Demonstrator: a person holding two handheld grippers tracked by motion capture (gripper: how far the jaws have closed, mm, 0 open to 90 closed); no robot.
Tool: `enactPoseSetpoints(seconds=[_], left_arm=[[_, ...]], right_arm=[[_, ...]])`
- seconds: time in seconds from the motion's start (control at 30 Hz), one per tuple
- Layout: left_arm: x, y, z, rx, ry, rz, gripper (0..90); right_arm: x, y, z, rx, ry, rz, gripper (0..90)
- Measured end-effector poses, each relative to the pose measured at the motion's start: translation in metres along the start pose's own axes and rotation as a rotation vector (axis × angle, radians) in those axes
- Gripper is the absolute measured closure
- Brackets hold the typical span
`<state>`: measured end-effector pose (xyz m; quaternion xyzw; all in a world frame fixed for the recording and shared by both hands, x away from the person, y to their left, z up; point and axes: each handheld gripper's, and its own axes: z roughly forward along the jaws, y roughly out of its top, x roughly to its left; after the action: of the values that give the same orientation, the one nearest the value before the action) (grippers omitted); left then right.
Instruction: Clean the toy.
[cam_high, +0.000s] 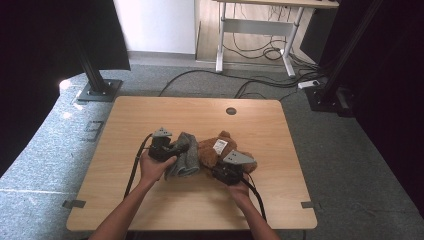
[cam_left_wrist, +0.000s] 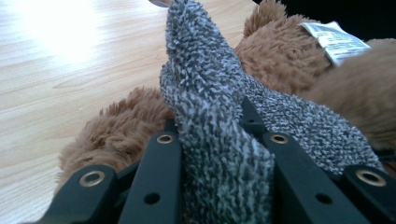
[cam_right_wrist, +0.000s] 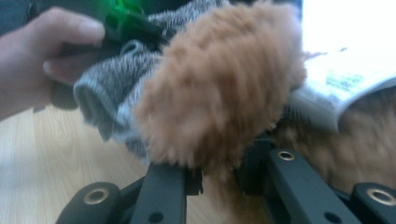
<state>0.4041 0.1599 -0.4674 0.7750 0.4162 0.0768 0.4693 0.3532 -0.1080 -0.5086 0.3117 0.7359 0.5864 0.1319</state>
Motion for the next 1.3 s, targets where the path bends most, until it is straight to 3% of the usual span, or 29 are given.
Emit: enactPoseSetpoints(seconds=[0.17, 0.3, 0.47, 0.63, 0.77, 0.87, 1.03, 1.13, 1.3], left_arm=[[-0.001, -0.001, -0.001, -0.002, 0.009, 0.005, 76.0], [0.003, -0.002, -0.002, -0.009, 0.013, -0.011, 75.9], [0.003, -0.001, -0.001, -0.009, 0.012, -0.015, 75.9], [0.003, 0.0, 0.0, -0.006, 0.012, -0.019, 75.9], [0.004, 0.0, 0.0, -0.006, 0.006, -0.026, 75.9], [0.004, 0.0, 0.0, -0.007, 0.002, -0.032, 75.8], [0.005, -0.001, -0.001, -0.014, -0.013, -0.032, 75.7], [0.005, -0.001, -0.003, -0.024, -0.029, -0.03, 75.5], [0.003, 0.007, -0.011, -0.05, -0.07, -0.035, 75.6]], right_arm=[[0.007, 0.001, -0.011, 0.023, -0.007, -0.032, 63.8], [0.008, 0.007, -0.033, -0.008, -0.039, -0.042, 56.7], [-0.002, 0.02, -0.074, -0.083, -0.147, -0.046, 51.9], [-0.024, 0.028, -0.091, -0.043, -0.204, -0.022, 46.0], [-0.036, 0.027, -0.087, 0.011, -0.174, 0.038, 40.6], [-0.032, 0.022, -0.077, 0.05, -0.147, 0.061, 38.7], [-0.033, 0.014, -0.063, 0.099, -0.157, 0.081, 37.4], [-0.037, 0.009, -0.056, 0.122, -0.141, 0.107, 46.9], [-0.039, 0.008, -0.054, 0.11, -0.121, 0.118, 61.2]])
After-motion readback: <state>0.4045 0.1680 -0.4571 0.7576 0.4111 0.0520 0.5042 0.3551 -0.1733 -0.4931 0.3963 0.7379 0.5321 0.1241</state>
